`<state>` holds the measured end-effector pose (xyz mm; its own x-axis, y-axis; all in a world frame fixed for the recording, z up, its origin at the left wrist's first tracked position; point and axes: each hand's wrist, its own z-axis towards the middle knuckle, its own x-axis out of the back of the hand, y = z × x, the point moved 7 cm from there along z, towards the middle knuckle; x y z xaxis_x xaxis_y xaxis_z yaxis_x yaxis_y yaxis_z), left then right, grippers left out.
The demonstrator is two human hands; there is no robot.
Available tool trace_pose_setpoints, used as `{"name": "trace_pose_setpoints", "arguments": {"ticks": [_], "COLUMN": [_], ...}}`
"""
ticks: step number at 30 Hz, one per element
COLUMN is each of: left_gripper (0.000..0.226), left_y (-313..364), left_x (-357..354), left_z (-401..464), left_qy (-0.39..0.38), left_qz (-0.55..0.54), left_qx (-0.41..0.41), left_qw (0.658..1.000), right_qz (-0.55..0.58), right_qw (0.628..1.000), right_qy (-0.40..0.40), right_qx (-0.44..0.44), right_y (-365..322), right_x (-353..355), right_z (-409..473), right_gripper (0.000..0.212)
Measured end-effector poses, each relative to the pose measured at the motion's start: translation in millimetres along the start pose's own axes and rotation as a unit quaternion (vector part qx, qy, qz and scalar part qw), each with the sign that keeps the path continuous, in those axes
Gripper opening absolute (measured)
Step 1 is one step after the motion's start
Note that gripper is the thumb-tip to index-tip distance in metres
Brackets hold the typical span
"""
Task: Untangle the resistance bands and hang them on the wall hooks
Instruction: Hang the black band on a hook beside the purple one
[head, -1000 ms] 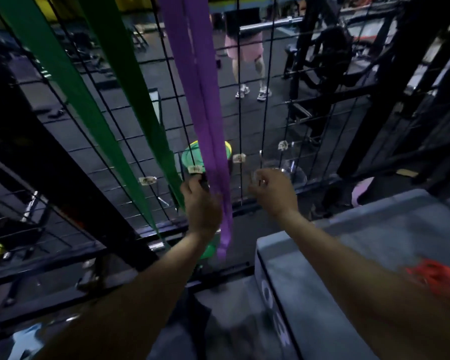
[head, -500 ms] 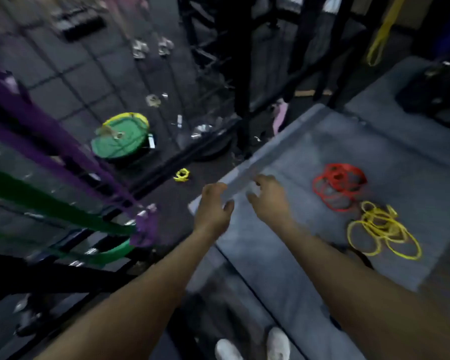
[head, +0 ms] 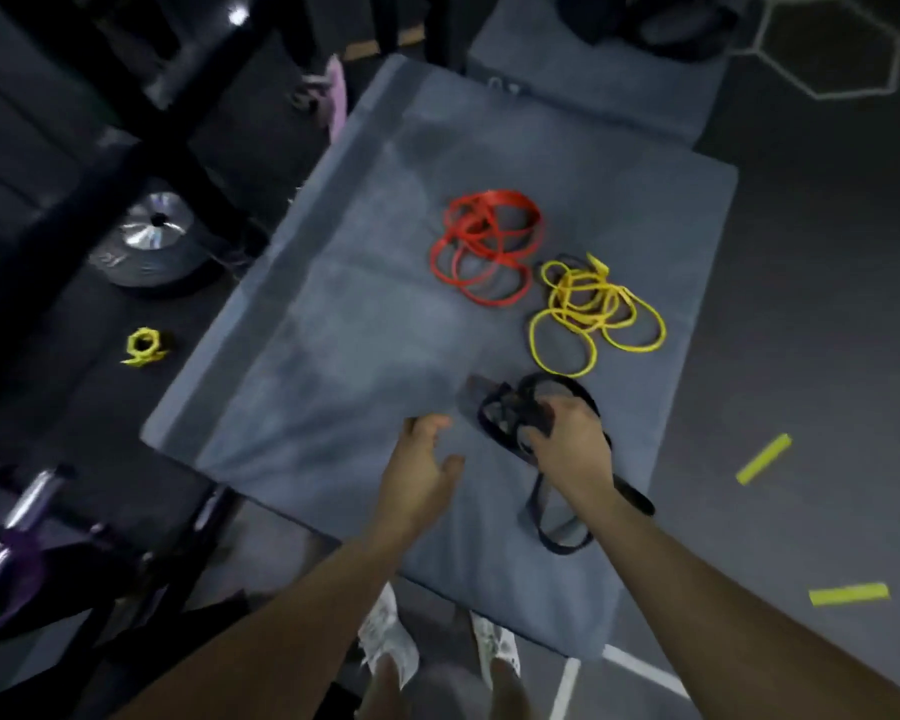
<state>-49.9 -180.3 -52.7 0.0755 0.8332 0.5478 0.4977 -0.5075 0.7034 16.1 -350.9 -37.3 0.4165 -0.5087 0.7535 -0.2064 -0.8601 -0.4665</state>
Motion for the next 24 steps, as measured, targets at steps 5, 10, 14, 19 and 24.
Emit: {"name": "trace_pose_setpoints", "arguments": {"ticks": [5, 10, 14, 19, 24], "left_gripper": [0.055, 0.066, 0.063, 0.03, 0.024], "left_y": [-9, 1, -2, -9, 9], "left_x": [-53, -82, -97, -82, -29], "left_z": [42, 84, 109, 112, 100], "left_qy": [-0.048, -0.039, -0.057, -0.052, -0.029], "left_qz": [0.048, 0.085, 0.147, 0.126, 0.111], "left_qx": [-0.042, -0.102, -0.142, -0.119, -0.129], "left_qw": [0.997, 0.99, 0.977, 0.984, 0.985], "right_qz": [0.024, 0.025, 0.022, 0.074, 0.063], "right_qw": [0.996, 0.993, 0.993, 0.991, 0.997], "right_qy": [0.016, 0.028, 0.024, 0.056, 0.028], "right_qx": [-0.088, -0.115, -0.11, -0.1, -0.02], "right_y": [68, 101, 106, 99, 52], "right_x": [-20, -41, -53, -50, -21], "right_z": [19, 36, 46, 44, 45], "right_gripper": [0.044, 0.061, 0.053, 0.032, 0.036]}}
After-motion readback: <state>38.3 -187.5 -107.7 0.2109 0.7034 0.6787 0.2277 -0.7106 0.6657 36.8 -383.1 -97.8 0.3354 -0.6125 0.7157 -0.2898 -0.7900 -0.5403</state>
